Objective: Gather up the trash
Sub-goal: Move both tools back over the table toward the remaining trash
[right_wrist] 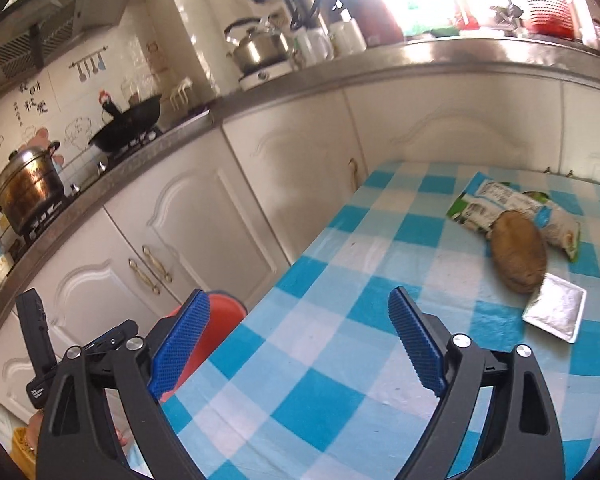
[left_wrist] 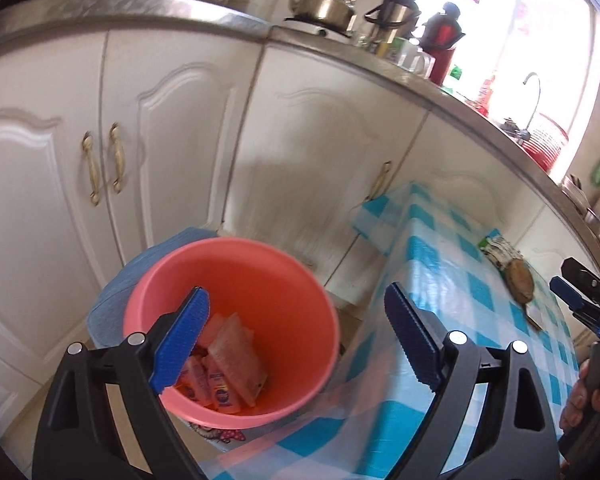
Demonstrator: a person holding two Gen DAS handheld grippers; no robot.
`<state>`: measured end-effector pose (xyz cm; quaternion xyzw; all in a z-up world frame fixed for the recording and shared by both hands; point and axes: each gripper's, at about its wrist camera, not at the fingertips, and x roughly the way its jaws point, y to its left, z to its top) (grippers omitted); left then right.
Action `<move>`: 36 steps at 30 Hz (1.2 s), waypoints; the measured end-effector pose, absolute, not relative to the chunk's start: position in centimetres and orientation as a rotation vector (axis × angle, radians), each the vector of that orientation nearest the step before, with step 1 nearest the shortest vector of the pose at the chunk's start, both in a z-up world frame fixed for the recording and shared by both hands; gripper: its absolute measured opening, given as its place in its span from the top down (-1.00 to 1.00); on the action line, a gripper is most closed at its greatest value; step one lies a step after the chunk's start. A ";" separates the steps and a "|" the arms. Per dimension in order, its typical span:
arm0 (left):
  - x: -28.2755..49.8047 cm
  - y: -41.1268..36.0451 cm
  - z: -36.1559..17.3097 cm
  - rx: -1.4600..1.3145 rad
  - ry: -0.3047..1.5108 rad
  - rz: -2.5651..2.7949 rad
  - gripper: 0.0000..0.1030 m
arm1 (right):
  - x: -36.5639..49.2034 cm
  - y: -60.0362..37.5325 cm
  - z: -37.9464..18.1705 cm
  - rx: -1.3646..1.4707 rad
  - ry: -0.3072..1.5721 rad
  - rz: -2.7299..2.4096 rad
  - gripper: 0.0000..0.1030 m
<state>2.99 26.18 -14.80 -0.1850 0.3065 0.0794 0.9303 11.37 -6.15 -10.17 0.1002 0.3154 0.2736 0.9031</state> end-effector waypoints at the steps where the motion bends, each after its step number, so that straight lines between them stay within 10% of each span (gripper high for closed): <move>1: 3.1 25.7 -14.5 -0.377 0.623 0.153 -0.74 | 11.3 -6.8 -10.2 0.207 0.635 0.560 -0.79; 13: 5.4 17.8 -12.1 -0.286 0.675 0.027 -0.74 | 10.9 -15.6 -8.9 0.245 0.421 0.420 -0.91; 36: 24.1 0.1 -12.3 -0.473 0.879 -0.274 -0.74 | 18.8 -33.3 -11.4 0.552 0.635 0.260 -0.91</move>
